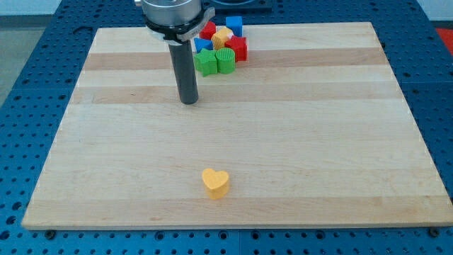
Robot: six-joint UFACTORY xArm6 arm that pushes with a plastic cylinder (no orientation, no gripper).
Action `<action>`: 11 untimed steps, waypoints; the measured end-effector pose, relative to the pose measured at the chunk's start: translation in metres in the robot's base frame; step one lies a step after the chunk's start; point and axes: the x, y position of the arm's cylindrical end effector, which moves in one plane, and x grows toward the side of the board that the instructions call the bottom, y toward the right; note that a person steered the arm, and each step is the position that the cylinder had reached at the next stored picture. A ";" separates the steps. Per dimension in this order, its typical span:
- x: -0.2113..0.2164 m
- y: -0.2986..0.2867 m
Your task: Slide the yellow heart to the bottom center
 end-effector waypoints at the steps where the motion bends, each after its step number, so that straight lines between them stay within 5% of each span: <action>1: 0.000 -0.014; 4: 0.004 -0.024; 8: 0.055 0.124; 11: 0.184 0.143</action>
